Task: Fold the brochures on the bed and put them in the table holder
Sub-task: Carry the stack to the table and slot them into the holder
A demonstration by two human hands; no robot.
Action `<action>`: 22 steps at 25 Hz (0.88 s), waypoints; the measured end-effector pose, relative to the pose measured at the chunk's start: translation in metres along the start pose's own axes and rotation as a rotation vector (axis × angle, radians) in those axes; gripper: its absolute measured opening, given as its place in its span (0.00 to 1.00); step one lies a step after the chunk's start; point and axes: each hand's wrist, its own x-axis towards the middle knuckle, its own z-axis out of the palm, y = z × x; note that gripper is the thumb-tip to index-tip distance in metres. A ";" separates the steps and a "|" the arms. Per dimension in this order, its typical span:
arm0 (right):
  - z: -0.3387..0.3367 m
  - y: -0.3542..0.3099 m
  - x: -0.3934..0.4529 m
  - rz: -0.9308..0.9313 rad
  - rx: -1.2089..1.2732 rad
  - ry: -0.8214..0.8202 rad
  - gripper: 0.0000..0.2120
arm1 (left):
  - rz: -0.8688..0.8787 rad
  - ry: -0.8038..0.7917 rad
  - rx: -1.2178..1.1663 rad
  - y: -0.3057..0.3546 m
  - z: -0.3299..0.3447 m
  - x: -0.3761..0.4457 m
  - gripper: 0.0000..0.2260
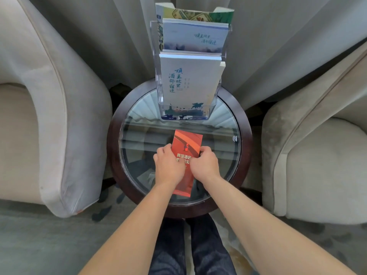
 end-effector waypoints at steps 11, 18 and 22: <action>0.003 0.001 0.015 0.068 0.097 0.108 0.07 | -0.071 -0.017 -0.184 -0.005 0.001 0.008 0.27; -0.024 -0.044 -0.004 -0.093 0.177 0.122 0.06 | -0.102 0.181 -0.264 0.033 -0.051 0.007 0.06; -0.059 -0.091 -0.019 -0.229 0.212 0.238 0.05 | 0.024 0.339 -0.339 0.082 -0.098 0.005 0.04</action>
